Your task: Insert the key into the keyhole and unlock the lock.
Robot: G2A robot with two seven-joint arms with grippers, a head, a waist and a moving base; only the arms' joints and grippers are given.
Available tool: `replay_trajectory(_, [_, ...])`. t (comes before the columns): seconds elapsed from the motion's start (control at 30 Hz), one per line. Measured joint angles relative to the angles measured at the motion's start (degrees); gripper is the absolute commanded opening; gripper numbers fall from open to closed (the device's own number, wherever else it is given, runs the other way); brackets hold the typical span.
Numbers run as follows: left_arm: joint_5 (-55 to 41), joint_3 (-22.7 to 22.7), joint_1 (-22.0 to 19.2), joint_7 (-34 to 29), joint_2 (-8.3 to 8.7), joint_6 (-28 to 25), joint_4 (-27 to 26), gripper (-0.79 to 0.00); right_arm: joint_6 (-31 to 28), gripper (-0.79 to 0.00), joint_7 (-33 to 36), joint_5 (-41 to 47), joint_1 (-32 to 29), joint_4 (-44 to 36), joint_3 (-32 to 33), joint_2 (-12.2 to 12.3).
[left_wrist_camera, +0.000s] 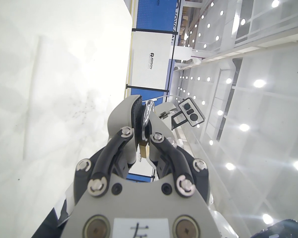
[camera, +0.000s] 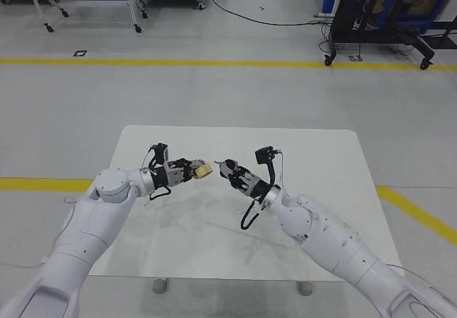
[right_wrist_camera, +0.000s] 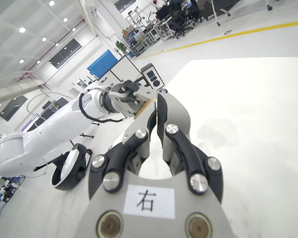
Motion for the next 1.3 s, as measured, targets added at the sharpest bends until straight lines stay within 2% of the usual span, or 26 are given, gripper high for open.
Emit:
replay_trajectory(0.13, [-3.0, -0.9, 0.0, -2.1, 0.02, 5.7, 0.7, -0.785, -1.7, -0.785, -2.4, -10.7, 0.9, 1.2, 1.7, 0.5])
replay_trajectory(0.27, [-4.1, -0.7, -0.7, -4.2, -0.11, 10.3, 1.7, -0.785, 5.1, -0.785, -3.4, -31.6, -0.9, -5.7, 2.5, 2.3])
replay_trajectory(0.4, [-3.2, 0.4, -1.3, -4.0, -0.57, 12.9, 2.6, -0.785, 5.9, -0.785, 1.0, -52.2, -4.7, -15.6, 3.0, 4.5])
replay_trajectory(0.6, [-3.3, 1.4, -1.9, -2.6, -1.31, 13.4, 3.7, -0.785, 6.7, -0.785, 9.5, -69.9, -8.8, -24.8, 3.0, 5.9])
replay_trajectory(0.83, [-2.1, 2.8, -2.3, -2.4, -1.98, 14.4, 4.3, -0.785, 9.1, -0.785, 14.8, -76.8, -10.4, -28.3, 2.0, 5.5])
replay_trajectory(1.3, [-0.2, 4.1, -3.5, -4.0, -2.84, 15.0, 5.9, -0.785, 11.5, -0.785, 22.0, -81.7, -8.8, -27.2, -0.3, 3.2])
